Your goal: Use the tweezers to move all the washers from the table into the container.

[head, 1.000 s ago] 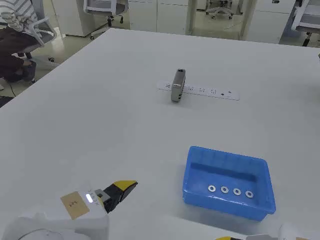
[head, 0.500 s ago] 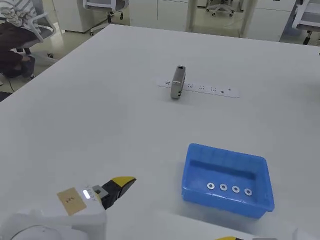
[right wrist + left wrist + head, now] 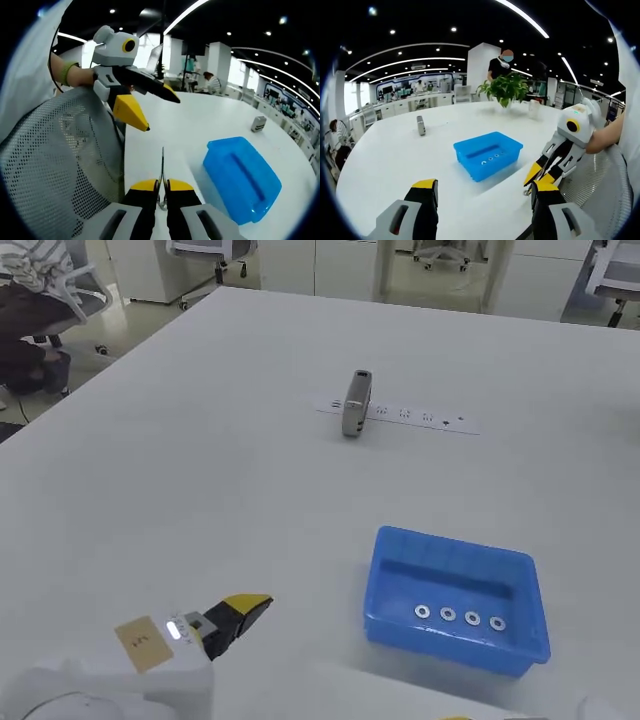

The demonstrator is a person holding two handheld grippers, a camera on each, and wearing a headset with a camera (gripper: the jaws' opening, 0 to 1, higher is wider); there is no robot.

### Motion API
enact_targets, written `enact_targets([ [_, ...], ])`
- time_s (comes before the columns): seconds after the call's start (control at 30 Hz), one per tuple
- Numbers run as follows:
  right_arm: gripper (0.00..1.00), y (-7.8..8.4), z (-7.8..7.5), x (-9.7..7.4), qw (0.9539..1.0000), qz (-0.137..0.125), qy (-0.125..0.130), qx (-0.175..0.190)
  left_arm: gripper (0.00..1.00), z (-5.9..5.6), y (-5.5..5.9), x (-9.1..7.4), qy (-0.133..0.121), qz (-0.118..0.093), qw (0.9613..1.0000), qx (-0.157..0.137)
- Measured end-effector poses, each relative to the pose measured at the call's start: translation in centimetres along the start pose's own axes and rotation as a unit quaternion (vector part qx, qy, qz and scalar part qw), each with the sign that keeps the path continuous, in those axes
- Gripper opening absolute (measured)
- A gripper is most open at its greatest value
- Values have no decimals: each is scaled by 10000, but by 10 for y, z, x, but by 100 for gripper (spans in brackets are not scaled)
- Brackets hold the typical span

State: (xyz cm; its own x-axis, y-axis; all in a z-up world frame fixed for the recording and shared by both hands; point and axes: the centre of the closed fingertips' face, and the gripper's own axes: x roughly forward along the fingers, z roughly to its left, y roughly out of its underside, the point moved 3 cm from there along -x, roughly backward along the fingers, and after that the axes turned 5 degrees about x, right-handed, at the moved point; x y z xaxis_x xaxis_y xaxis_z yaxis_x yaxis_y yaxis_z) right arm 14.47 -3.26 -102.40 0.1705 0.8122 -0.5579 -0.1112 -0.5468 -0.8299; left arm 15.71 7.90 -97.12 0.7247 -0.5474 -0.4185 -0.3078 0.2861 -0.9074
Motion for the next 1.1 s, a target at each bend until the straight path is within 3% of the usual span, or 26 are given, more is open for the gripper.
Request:
enact_targets([
  [0.1, 3, -11, 0, -5, 9998, -196, 37, 0, 77, 0, 0, 0, -7, -2, 10000, -13],
  [0.5, 3, -37, -11, -15, 9987, -458, 205, -114, 77, -2, -1, 0, 50, -13, 10000, 4],
  [1.1, 3, -63, -60, -7, 9963, -680, 493, -164, 77, -3, -3, 0, 59, -66, 10000, -16],
])
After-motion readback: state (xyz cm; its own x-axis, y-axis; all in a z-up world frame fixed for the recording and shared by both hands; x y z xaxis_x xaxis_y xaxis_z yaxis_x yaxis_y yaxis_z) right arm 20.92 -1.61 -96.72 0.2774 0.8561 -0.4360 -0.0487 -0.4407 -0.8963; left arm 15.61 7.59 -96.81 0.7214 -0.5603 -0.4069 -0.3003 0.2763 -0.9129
